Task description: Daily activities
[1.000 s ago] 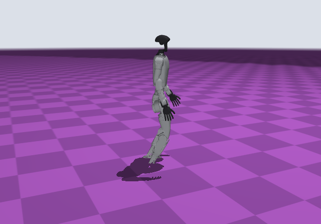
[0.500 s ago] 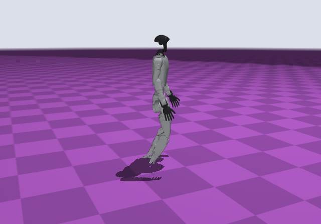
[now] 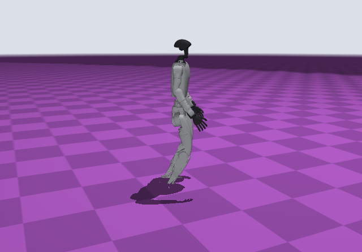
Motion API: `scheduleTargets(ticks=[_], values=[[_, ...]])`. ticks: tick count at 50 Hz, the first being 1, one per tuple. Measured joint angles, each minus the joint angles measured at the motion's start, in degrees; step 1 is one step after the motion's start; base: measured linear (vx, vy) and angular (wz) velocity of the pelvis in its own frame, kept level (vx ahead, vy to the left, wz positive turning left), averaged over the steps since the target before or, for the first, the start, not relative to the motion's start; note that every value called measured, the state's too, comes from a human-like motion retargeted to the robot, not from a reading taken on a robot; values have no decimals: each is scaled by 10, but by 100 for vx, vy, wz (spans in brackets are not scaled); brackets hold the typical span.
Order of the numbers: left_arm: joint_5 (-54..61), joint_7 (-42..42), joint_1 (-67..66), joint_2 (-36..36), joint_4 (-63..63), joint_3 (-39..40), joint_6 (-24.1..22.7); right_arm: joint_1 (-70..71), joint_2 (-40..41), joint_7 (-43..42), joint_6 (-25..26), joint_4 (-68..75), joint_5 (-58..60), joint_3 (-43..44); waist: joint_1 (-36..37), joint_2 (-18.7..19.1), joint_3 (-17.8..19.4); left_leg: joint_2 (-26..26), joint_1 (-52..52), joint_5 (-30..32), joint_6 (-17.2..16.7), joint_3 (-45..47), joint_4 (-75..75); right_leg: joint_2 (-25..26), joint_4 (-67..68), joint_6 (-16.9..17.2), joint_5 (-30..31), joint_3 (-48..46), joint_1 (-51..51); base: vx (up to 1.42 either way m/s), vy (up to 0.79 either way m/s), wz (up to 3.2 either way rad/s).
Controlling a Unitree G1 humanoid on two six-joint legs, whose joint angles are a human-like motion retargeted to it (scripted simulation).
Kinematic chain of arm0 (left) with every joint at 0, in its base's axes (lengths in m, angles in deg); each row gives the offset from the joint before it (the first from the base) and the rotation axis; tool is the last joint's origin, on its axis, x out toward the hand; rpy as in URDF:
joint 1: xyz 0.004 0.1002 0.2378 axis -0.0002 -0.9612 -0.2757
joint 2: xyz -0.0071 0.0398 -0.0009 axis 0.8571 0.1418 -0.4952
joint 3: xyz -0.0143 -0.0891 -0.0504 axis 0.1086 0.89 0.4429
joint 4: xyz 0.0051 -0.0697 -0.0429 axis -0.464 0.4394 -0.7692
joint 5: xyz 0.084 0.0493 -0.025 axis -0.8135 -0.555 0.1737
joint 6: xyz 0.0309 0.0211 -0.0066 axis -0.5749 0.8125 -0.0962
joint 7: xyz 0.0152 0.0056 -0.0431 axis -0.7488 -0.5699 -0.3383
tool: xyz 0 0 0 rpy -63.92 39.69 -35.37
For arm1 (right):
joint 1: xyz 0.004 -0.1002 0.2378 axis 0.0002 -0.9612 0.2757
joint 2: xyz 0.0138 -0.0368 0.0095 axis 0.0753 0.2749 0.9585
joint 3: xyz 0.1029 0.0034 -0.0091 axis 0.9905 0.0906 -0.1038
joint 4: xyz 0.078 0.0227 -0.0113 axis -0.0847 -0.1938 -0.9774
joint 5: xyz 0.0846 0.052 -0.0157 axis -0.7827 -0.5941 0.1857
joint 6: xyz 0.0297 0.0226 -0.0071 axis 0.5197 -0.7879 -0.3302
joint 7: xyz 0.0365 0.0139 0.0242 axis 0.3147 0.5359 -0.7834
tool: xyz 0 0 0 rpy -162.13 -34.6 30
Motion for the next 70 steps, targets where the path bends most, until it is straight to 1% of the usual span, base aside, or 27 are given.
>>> scheduleTargets(ticks=[2, 3, 4, 7, 12, 17, 25, 30, 36, 43, 47, 50, 52, 54, 58, 60, 63, 67, 70], values=[[-9, 6, -3, 8, -19, -13, -4, 2, -10, 6, -4, -41, -7, -8, 0, 3, -3, 0, 0, 5, 0, 0, -11, 1, -14, 1, 7, 1, 1, 4, 1, -1], [-14, 10, -5, 14, -32, -18, -5, -1, -19, 12, -1, -72, -15, -10, 1, 6, -13, -1, 5, 18, 3, -4, -47, 3, -57, 2, 24, 1, 9, 7, 2, -2], [-19, 13, -8, 17, -39, -24, -7, -1, -23, 14, -4, -92, -18, -14, 1, 8, -13, 0, 6, 21, 2, -3, -51, 3, -63, 2, 29, 2, 11, 0, 0, 0], [-32, 18, -15, 26, -55, -42, -13, 0, -29, 20, -16, -140, -27, -29, -2, 8, -2, 5, 3, 14, -2, 2, -25, 4, -35, 2, 21, 2, 7, -4, -2, -6], [-50, 24, -17, 38, -70, -64, -17, -2, -39, 28, -23, -209, -50, -44, -4, 10, 1, 7, -3, 9, -2, 6, -9, 5, -17, 3, 15, 2, -1, 0, 0, 0], [-62, 27, -10, 38, -63, -77, -11, -4, -37, 31, -17, -236, -72, -56, -4, 10, -3, 8, -8, 9, -2, 9, -5, 5, -12, 3, 15, 1, -8, 0, 0, 0], [-72, 17, 4, 29, -38, -89, -3, 0, -29, 41, -7, -233, -93, -78, 3, 9, -12, 9, -15, 11, -4, 14, -6, 3, -10, 2, 17, 1, -16, 0, 0, 0], [-79, 12, 6, 29, -37, -96, -5, 3, -32, 58, -11, -262, -117, -94, 7, 9, -14, 9, -19, 10, -3, 16, -5, 3, -11, 3, 17, -1, -20, 0, 0, 0], [-100, 16, 0, 38, -52, -103, -10, 21, -60, 82, -29, -396, -181, -91, 2, 9, -17, 11, -27, 7, -2, 18, 1, 3, -11, 7, 18, -2, -26, 0, 0, 0], [-129, 42, -2, 43, -56, -110, -5, 32, -87, 95, -48, -585, -283, -43, -12, 15, -21, 12, -38, 4, 4, 20, 15, 4, -6, 11, 18, -1, -35, 0, 0, 0], [-131, 56, 3, 37, -46, -111, 1, 19, -86, 98, -44, -627, -325, -20, -15, 16, -21, 11, -43, 3, 7, 21, 23, 3, 2, 13, 16, 0, -40, 0, 0, 0], [-119, 60, 7, 29, -36, -108, 6, 1, -82, 101, -31, -610, -346, -14, -16, 16, -20, 9, -44, 3, 9, 21, 26, 1, 8, 15, 14, 1, -44, 0, 0, 0], [-99, 63, 18, 25, -28, -107, 10, -2, -72, 111, -20, -551, -355, -15, -12, 13, -32, -4, -29, 26, 13, 16, -34, -5, -40, 18, 32, 3, -32, 4, 2, 2], [-87, 61, 15, 18, -24, -103, 12, -18, -62, 109, -3, -500, -355, -26, -12, 11, -24, -2, -29, 21, 10, 20, -14, -6, -14, 17, 24, 6, -36, -3, 0, -4], [-56, 55, 17, 7, -15, -99, 18, -26, -36, 109, 32, -355, -341, -53, -8, 9, -21, -5, -27, 11, 9, 22, 1, -8, 18, 15, 8, 10, -42, 0, 0, 0], [-35, 51, 28, 8, -8, -95, 21, 7, -4, 121, 30, -239, -323, -71, -7, 4, -31, -18, -10, 29, 14, 17, -55, -13, -17, 16, 18, 12, -34, 3, 3, 1], [-24, 43, 26, 1, -7, -96, 21, -4, 9, 114, 43, -178, -303, -87, -6, 0, -19, -18, -10, 21, 10, 24, -26, -16, 23, 12, 4, 16, -40, -4, 0, -5], [-16, 30, 26, -1, -8, -99, 20, -3, 23, 103, 43, -123, -275, -99, -5, -2, -13, -21, -12, 11, 10, 28, -8, -20, 51, 10, -11, 17, -46, 0, 0, 0], [-13, 18, 25, 0, -10, -100, 19, 1, 26, 93, 35, -115, -264, -101, -6, -4, -9, -24, -13, 6, 11, 30, -1, -23, 64, 10, -18, 18, -51, 0, 0, 0]])
